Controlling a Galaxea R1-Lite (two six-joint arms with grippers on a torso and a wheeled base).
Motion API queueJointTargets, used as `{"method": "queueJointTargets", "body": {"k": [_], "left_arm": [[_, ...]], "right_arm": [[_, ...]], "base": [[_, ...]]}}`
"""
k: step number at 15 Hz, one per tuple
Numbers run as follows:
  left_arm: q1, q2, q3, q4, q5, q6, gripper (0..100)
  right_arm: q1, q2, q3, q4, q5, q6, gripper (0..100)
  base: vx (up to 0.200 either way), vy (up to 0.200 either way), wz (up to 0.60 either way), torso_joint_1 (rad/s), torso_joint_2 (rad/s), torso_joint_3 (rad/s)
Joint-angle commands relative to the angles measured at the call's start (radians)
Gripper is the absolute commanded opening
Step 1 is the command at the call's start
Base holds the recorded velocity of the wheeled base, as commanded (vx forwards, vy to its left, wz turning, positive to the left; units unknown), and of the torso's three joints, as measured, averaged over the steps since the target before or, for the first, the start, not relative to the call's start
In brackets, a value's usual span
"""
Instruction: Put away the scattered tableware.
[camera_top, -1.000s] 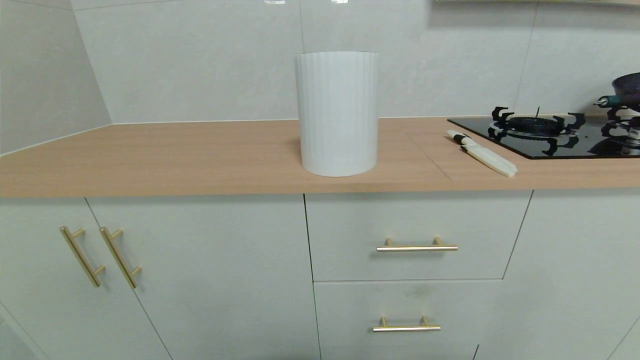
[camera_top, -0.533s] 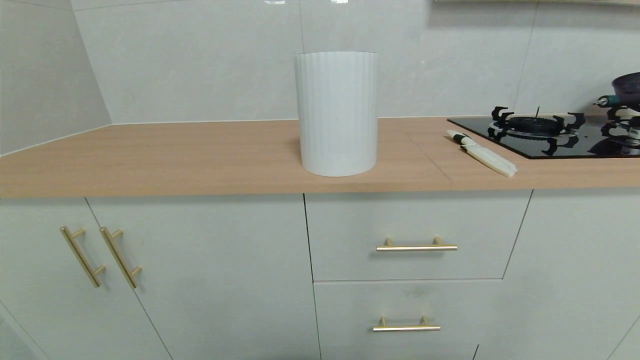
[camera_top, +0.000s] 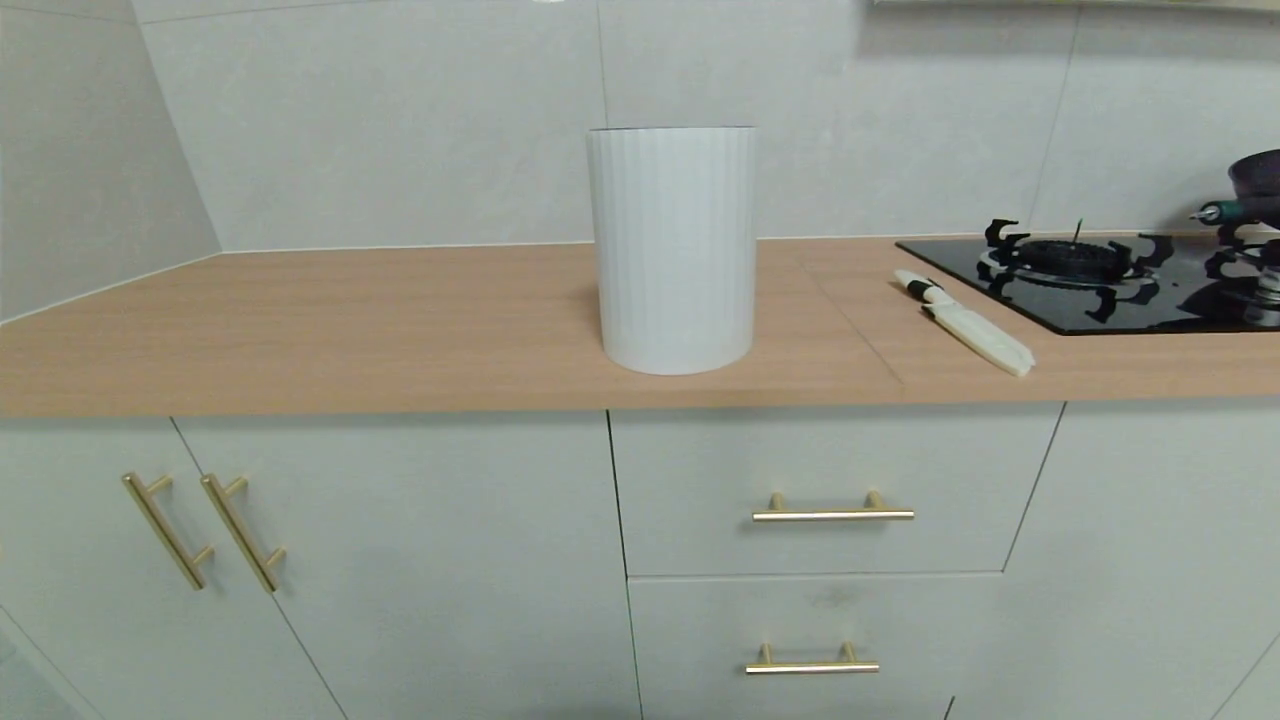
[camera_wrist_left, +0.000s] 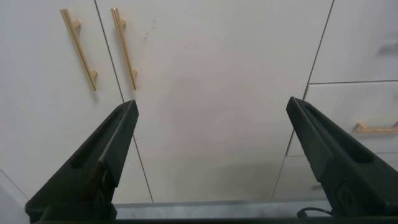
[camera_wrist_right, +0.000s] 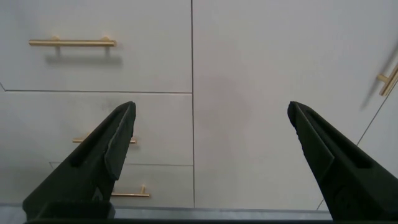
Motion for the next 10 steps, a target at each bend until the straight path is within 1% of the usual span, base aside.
{"method": "queueJointTargets", "body": {"k": [1, 10], "left_arm": [[0.000, 0.000, 0.000, 0.000, 0.000, 0.000, 100], [0.000, 0.000, 0.000, 0.000, 0.000, 0.000, 100]], "right_arm": [[0.000, 0.001, 0.000, 0.000, 0.000, 0.000, 100], [0.000, 0.001, 0.000, 0.000, 0.000, 0.000, 100]], "base": [[0.000, 0.000, 0.00, 0.188, -0.53, -0.300], [0.000, 0.000, 0.00, 0.179, -0.50, -0.288]]}}
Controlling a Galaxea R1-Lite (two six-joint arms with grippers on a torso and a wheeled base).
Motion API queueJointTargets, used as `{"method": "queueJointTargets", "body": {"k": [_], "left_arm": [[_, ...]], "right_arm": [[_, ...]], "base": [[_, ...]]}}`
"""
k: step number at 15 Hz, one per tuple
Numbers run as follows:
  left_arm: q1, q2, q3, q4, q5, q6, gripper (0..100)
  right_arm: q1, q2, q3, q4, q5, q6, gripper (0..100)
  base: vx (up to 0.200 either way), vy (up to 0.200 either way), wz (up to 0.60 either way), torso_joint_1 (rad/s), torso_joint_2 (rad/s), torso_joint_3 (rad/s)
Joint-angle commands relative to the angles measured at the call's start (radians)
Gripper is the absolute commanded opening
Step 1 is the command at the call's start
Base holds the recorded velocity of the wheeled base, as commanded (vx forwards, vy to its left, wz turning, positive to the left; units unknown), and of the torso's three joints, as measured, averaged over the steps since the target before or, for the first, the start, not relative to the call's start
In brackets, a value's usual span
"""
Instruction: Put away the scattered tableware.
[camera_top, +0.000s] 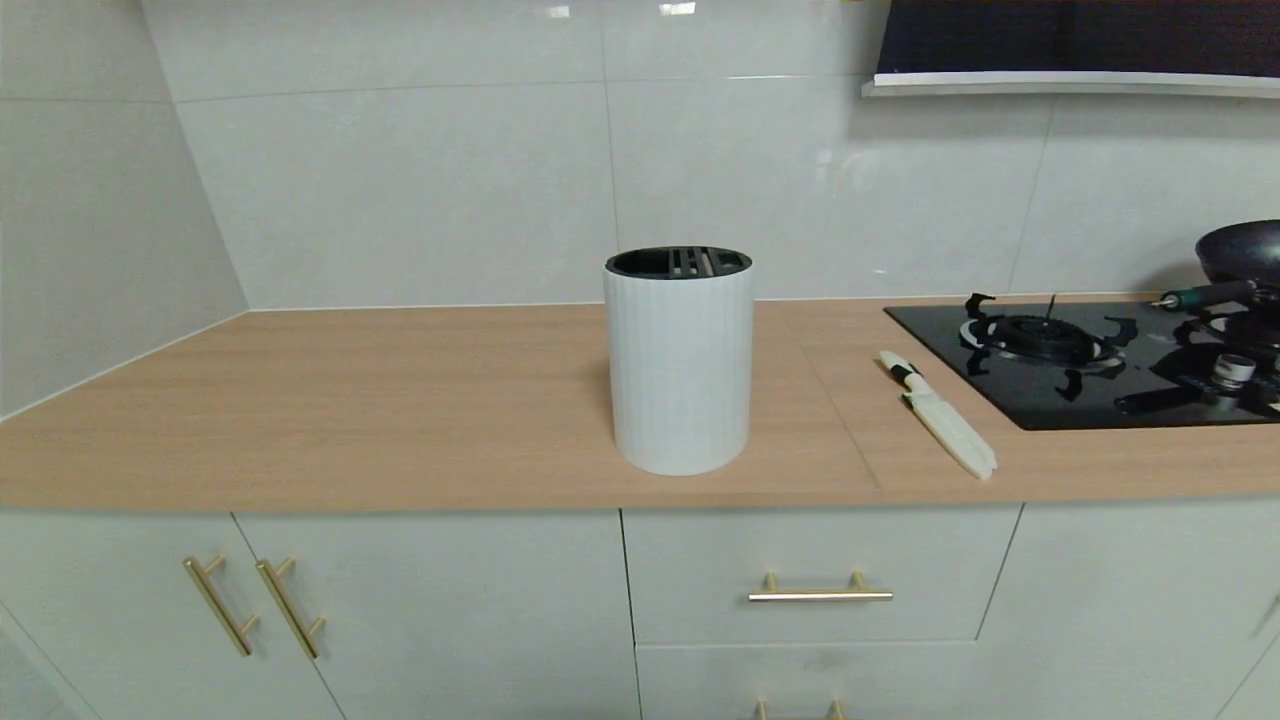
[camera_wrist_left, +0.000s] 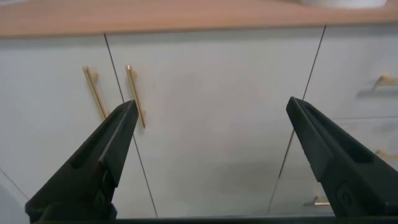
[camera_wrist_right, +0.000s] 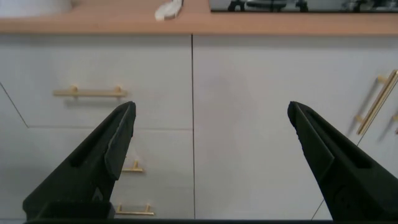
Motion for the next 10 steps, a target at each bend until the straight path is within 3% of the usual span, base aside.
{"method": "queueJointTargets", "body": {"k": [1, 10], "left_arm": [[0.001, 0.000, 0.000, 0.000, 0.000, 0.001, 100], [0.001, 0.000, 0.000, 0.000, 0.000, 0.001, 100]], "right_arm": [[0.000, 0.001, 0.000, 0.000, 0.000, 0.000, 100], [0.002, 0.001, 0.000, 0.000, 0.000, 0.000, 100]], "base": [[0.000, 0.000, 0.00, 0.207, -0.50, -0.286], [0.000, 0.000, 0.00, 0.225, -0.51, -0.282]]}}
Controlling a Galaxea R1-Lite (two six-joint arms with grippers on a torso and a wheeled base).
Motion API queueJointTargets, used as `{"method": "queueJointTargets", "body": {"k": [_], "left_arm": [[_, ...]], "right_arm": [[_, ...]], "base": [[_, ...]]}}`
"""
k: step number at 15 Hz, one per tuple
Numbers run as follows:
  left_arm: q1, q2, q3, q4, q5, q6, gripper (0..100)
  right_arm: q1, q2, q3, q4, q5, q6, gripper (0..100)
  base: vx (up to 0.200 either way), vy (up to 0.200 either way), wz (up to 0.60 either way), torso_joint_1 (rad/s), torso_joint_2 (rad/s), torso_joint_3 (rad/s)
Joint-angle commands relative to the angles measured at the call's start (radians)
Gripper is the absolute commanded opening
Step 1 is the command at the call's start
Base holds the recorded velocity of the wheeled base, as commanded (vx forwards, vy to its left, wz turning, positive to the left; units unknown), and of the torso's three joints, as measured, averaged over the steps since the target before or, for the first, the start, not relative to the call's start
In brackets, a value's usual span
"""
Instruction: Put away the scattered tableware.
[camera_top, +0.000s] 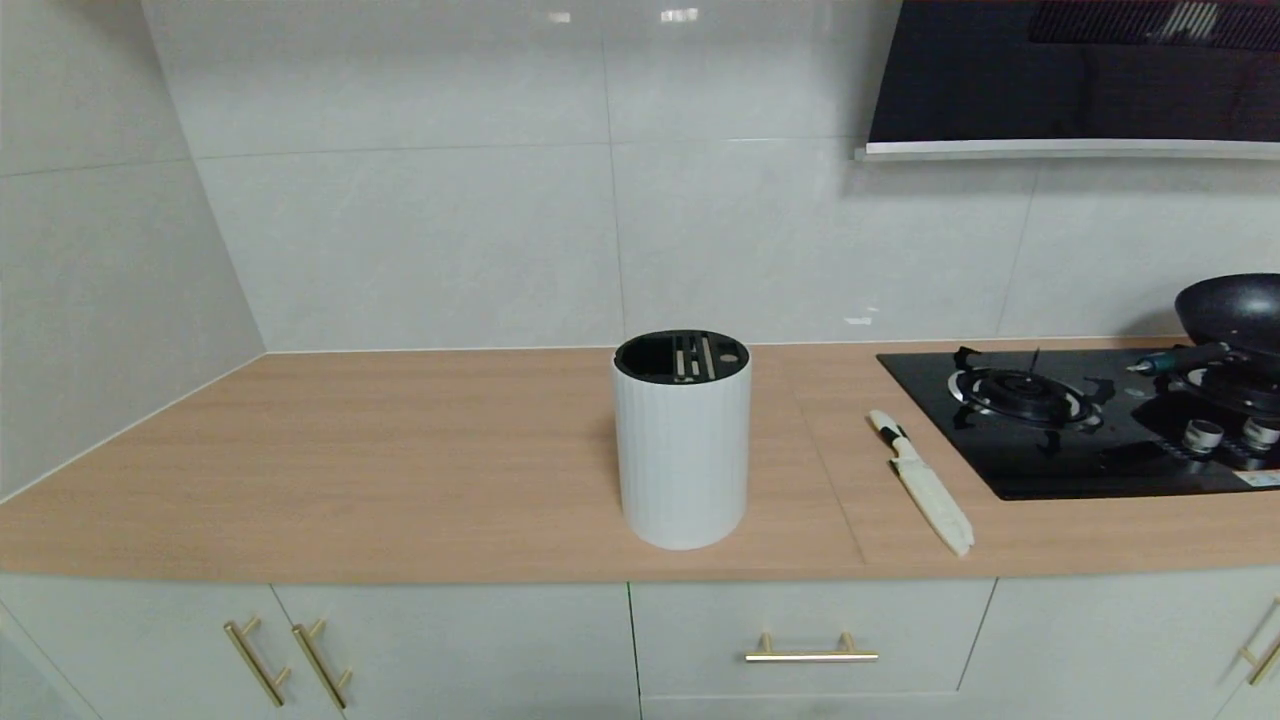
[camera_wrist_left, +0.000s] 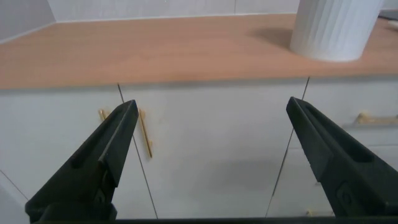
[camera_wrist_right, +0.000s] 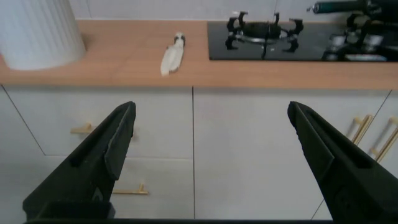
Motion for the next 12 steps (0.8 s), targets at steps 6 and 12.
{"method": "queueJointTargets", "body": {"k": [6, 12], "left_arm": [[0.000, 0.000, 0.000, 0.000, 0.000, 0.000, 100], [0.000, 0.000, 0.000, 0.000, 0.000, 0.000, 100]], "right_arm": [[0.000, 0.001, 0.000, 0.000, 0.000, 0.000, 100], [0.000, 0.001, 0.000, 0.000, -0.001, 0.000, 100]], "base": [[0.000, 0.000, 0.00, 0.259, -0.55, -0.295], [0.000, 0.000, 0.00, 0.256, -0.54, -0.280]]}}
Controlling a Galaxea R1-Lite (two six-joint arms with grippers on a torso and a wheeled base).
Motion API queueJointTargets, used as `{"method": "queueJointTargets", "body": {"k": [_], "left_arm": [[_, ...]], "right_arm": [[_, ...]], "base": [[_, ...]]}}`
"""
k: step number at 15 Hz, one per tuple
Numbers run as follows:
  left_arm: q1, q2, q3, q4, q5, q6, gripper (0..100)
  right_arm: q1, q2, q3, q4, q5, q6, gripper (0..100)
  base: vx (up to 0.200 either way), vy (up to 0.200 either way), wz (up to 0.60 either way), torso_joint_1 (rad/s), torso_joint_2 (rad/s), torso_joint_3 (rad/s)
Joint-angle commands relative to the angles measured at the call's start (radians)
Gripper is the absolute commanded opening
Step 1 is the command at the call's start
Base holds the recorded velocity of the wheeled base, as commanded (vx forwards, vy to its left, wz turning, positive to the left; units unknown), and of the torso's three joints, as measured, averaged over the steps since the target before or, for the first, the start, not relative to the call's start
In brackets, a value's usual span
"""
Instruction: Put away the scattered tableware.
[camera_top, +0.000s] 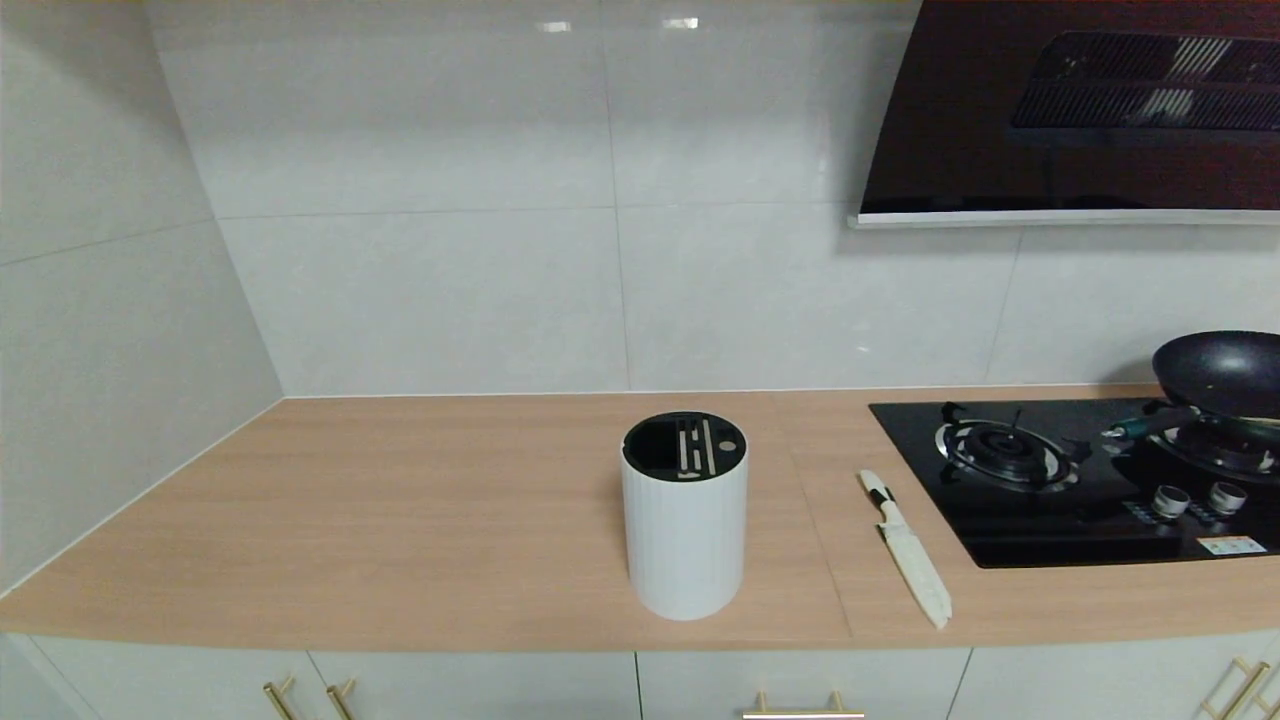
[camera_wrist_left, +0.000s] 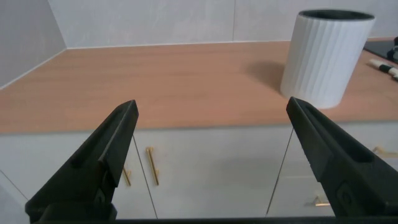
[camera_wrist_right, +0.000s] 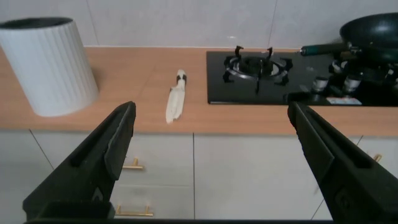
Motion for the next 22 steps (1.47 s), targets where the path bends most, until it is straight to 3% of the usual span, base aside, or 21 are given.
{"method": "queueJointTargets", "body": {"k": [1, 11, 13, 15, 19, 22], "left_arm": [[0.000, 0.000, 0.000, 0.000, 0.000, 0.000, 100], [0.000, 0.000, 0.000, 0.000, 0.000, 0.000, 100], [0.000, 0.000, 0.000, 0.000, 0.000, 0.000, 100], [0.000, 0.000, 0.000, 0.000, 0.000, 0.000, 100], [0.000, 0.000, 0.000, 0.000, 0.000, 0.000, 100], [0.000, 0.000, 0.000, 0.000, 0.000, 0.000, 100]], "right_arm": [[0.000, 0.001, 0.000, 0.000, 0.000, 0.000, 100], [0.000, 0.001, -0.002, -0.008, -0.005, -0.011, 100], [0.006, 0.017, -0.121, -0.057, 0.001, 0.017, 100], [0.031, 0.121, -0.173, -0.034, 0.021, 0.017, 100], [0.066, 0.639, -0.411, -0.054, 0.070, 0.022, 100], [0.109, 1.051, -0.557, -0.167, 0.090, 0.062, 100]], "base": [[0.000, 0.000, 0.00, 0.193, -0.40, -0.203], [0.000, 0.000, 0.00, 0.033, -0.07, -0.037], [0.000, 0.000, 0.00, 0.000, 0.00, 0.000], [0.000, 0.000, 0.00, 0.000, 0.00, 0.000], [0.000, 0.000, 0.00, 0.000, 0.00, 0.000], [0.000, 0.000, 0.00, 0.000, 0.00, 0.000]]}}
